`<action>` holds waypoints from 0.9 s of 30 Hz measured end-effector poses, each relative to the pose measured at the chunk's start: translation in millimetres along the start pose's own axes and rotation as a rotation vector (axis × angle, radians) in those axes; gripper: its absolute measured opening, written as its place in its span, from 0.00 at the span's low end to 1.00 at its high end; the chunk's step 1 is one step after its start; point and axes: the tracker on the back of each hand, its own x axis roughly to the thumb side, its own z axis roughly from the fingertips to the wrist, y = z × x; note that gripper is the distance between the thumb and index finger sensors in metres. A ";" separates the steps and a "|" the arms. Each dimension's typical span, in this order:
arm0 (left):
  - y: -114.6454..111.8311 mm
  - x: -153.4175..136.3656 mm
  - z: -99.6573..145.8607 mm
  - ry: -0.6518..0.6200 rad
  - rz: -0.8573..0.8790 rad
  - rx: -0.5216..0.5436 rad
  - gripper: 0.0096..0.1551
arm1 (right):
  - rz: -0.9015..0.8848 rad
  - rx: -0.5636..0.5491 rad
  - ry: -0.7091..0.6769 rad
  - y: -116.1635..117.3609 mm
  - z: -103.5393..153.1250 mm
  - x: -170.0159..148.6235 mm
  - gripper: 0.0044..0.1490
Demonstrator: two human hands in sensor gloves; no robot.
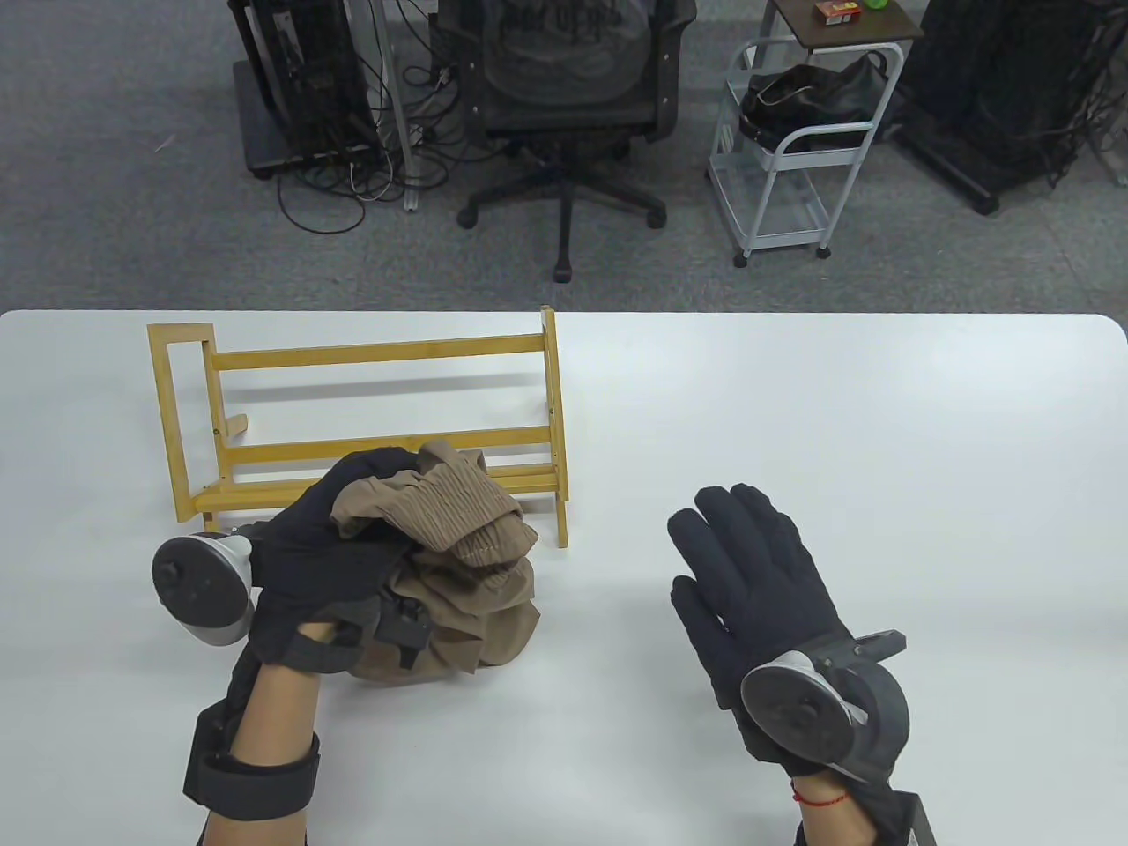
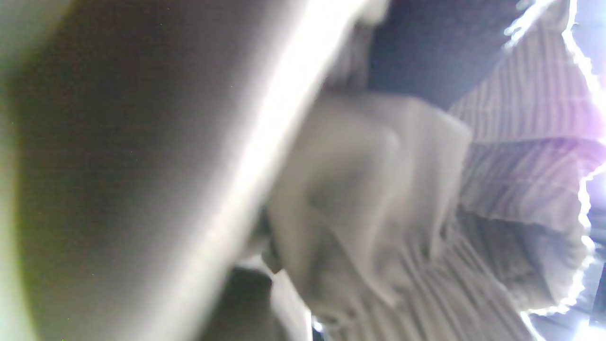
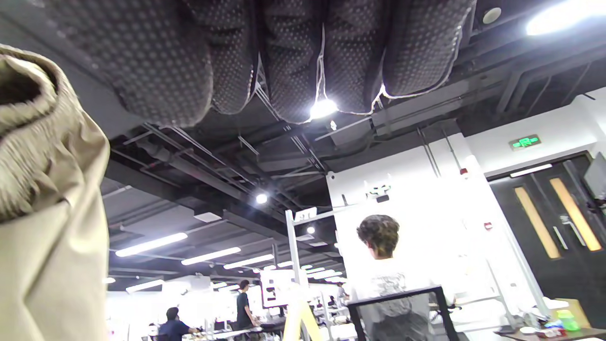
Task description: Hang shorts on book rack
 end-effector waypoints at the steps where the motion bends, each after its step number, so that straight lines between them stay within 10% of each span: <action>1: 2.3 -0.2 0.0 -0.001 -0.003 0.007 0.25 | 0.011 0.009 0.008 3.7 2.5 -4.8 0.36; 27: 51.9 -10.6 3.8 0.037 -0.103 0.178 0.25 | 0.302 0.093 0.022 59.0 34.1 -44.7 0.37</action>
